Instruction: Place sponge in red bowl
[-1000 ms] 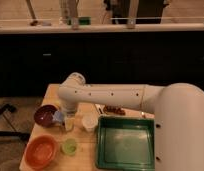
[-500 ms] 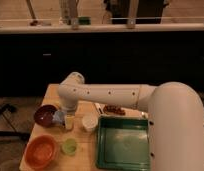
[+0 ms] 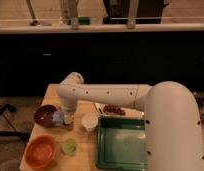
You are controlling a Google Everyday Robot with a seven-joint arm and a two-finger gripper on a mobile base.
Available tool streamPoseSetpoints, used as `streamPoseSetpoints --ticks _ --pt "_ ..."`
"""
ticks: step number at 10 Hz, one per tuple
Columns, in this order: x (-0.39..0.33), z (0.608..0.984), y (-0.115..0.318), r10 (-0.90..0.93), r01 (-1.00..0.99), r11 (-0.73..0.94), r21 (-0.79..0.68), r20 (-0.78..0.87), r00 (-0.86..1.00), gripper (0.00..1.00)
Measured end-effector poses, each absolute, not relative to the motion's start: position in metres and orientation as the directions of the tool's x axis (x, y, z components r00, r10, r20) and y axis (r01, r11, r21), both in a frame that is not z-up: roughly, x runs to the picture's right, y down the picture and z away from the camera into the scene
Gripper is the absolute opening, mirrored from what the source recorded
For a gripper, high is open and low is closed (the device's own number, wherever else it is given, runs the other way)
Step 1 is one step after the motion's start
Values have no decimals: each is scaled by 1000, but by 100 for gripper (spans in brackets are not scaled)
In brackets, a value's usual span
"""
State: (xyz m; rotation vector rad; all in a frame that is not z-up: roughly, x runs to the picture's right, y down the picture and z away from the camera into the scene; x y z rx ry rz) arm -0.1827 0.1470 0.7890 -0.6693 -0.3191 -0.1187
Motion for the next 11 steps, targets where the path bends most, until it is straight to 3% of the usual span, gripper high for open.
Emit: streamPoseSetpoints --ticks 3,8,11 --pt "-183 789 148 -15 219 778 -589 331 943 3" --pt "-184 757 132 -65 271 802 -532 374 925 0" --pt "-206 728 139 -200 435 793 -428 491 848 0"
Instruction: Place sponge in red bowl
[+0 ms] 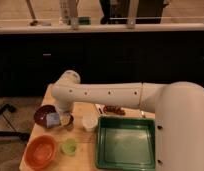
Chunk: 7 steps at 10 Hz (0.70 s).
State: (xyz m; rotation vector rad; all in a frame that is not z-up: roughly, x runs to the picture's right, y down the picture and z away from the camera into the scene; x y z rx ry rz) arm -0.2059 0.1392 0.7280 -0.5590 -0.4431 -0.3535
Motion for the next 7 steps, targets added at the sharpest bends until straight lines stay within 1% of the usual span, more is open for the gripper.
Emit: streamPoseSetpoints --ticks 3,6,7 --pt "-243 702 159 -405 665 703 -254 625 667 0" --pt "-274 692 180 -575 860 509 -41 727 375 0" --pt "-281 691 186 -600 890 455 4 741 304 0"
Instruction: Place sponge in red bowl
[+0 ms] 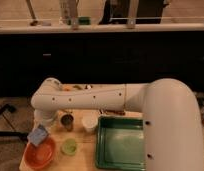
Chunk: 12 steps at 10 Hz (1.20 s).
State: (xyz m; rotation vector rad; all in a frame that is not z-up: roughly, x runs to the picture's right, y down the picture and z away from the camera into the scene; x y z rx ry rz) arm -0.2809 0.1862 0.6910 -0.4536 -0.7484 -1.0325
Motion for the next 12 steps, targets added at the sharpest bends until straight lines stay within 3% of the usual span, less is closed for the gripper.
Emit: streamPoseSetpoints --ticks 4,10,11,12 --pt "-302 692 221 -649 966 235 105 757 76 0" --pt "-309 708 255 -640 989 123 88 768 11 0" --pt "-308 708 255 -640 988 125 85 768 15 4" --pt "-308 708 255 -640 988 125 85 768 15 15"
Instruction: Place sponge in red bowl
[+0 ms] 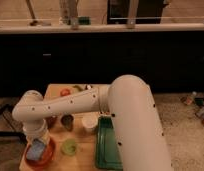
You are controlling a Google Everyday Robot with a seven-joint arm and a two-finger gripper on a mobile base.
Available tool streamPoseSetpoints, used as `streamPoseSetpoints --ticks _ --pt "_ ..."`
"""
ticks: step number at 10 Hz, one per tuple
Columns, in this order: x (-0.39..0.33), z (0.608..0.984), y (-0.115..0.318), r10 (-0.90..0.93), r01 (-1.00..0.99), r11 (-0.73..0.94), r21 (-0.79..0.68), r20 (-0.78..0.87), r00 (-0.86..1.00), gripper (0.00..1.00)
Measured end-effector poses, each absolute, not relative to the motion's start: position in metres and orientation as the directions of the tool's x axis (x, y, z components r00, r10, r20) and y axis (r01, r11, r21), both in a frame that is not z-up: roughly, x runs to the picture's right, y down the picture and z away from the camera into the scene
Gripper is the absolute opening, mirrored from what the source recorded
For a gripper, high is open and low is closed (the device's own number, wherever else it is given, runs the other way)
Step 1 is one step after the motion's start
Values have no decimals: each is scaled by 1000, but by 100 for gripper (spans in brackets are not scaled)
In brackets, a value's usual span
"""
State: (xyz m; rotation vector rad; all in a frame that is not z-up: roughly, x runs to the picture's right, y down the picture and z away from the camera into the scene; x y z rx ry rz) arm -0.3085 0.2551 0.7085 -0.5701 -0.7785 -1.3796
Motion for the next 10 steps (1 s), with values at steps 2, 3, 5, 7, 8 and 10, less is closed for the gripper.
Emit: streamPoseSetpoints --ticks 2,3,5,7,8,10 --pt "-309 708 255 -640 988 125 86 768 14 34" --pt "-309 708 255 -640 988 125 85 768 15 46" --pt "-308 709 255 -640 988 126 84 768 17 64" --pt "-308 709 255 -640 988 126 84 768 17 77" --pt "-308 709 255 -640 988 126 84 768 17 80" --pt "-308 709 255 -640 988 126 84 768 17 80"
